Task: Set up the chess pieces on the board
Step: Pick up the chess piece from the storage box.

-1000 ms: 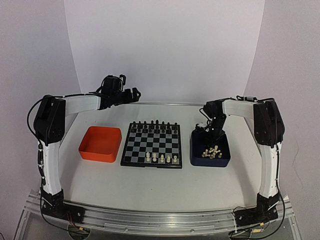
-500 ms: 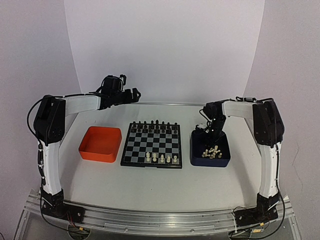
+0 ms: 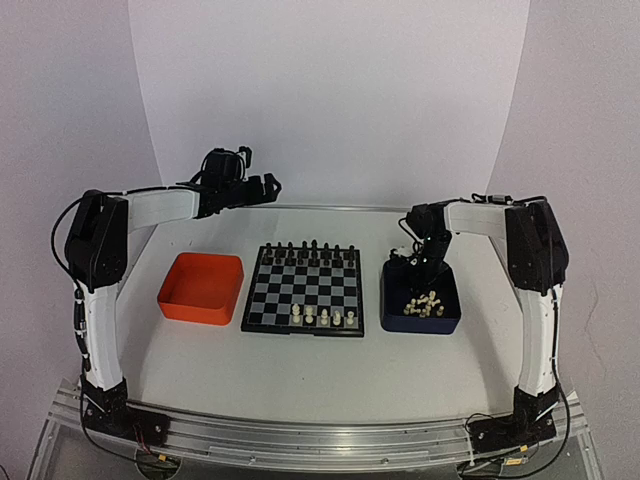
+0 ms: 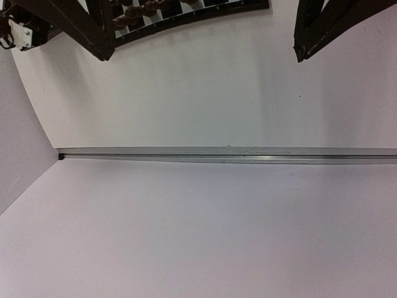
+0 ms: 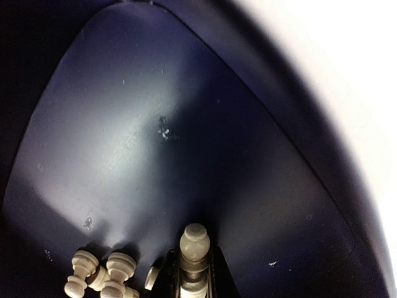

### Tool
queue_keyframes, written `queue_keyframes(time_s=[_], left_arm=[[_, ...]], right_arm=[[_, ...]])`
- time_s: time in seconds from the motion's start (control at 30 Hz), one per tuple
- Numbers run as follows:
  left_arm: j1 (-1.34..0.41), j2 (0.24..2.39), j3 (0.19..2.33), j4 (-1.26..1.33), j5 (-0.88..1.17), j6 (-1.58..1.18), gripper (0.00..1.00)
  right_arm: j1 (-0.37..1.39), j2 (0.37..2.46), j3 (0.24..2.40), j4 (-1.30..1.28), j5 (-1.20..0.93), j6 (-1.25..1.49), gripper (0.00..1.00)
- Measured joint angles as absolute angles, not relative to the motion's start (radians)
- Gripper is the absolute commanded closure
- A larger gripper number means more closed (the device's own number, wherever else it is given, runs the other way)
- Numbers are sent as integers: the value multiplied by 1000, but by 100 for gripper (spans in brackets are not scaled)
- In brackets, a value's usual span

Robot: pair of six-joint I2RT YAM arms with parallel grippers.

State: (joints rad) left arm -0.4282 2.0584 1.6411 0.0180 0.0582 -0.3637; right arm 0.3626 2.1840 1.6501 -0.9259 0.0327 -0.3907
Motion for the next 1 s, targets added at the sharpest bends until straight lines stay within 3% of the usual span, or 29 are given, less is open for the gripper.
queue_keyframes(time_s=[1.0], left_arm=[[-428,2027,1608,20,90,-364,0]], right_arm=[[365,2016,1489,-731,1,-379,100]])
